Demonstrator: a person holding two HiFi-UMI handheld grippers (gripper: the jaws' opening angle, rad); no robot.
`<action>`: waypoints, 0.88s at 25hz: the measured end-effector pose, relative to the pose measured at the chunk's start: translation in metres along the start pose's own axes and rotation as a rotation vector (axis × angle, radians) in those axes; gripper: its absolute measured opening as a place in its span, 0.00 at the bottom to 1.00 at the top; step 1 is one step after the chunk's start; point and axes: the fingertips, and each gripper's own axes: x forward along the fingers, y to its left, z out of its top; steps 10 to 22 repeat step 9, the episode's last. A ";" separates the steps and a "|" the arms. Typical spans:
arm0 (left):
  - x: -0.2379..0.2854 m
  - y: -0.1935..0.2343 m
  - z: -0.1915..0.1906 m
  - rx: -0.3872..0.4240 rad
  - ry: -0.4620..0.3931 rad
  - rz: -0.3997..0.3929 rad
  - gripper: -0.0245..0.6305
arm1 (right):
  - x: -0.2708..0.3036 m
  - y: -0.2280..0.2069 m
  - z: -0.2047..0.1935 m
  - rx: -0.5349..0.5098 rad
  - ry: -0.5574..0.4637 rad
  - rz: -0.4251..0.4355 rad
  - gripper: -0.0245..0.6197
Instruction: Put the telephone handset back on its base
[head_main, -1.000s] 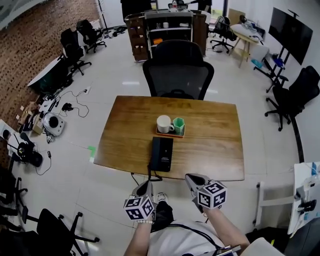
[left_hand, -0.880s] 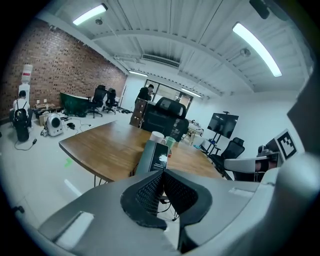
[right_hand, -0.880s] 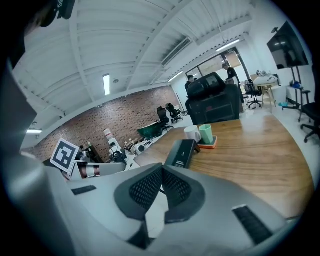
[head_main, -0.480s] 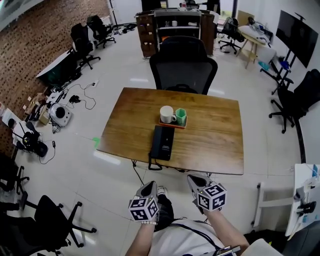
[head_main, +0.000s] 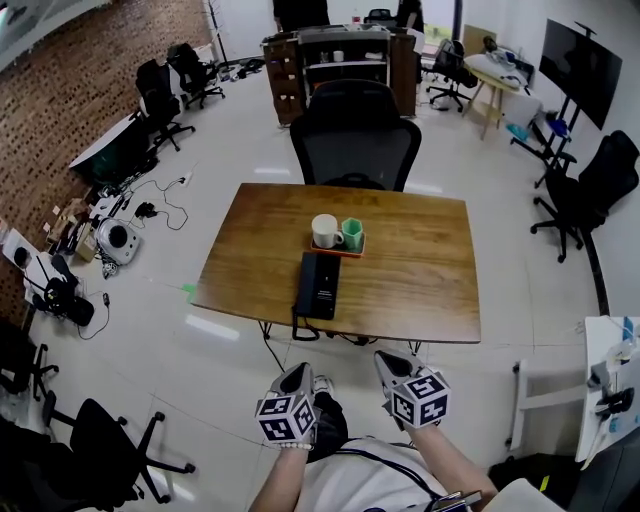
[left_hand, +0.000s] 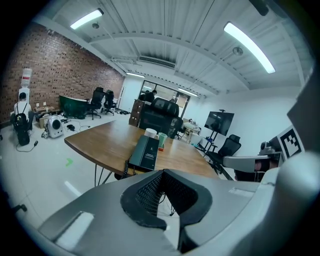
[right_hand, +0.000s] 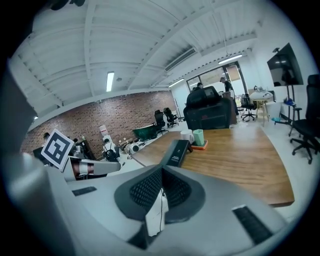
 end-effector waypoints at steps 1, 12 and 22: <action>0.000 -0.001 0.000 0.002 0.001 -0.003 0.04 | -0.002 0.000 0.000 0.002 -0.003 -0.003 0.04; -0.007 -0.004 -0.004 0.007 0.004 -0.012 0.04 | -0.011 0.003 -0.003 0.013 -0.016 -0.011 0.04; -0.007 -0.004 -0.004 0.007 0.004 -0.012 0.04 | -0.011 0.003 -0.003 0.013 -0.016 -0.011 0.04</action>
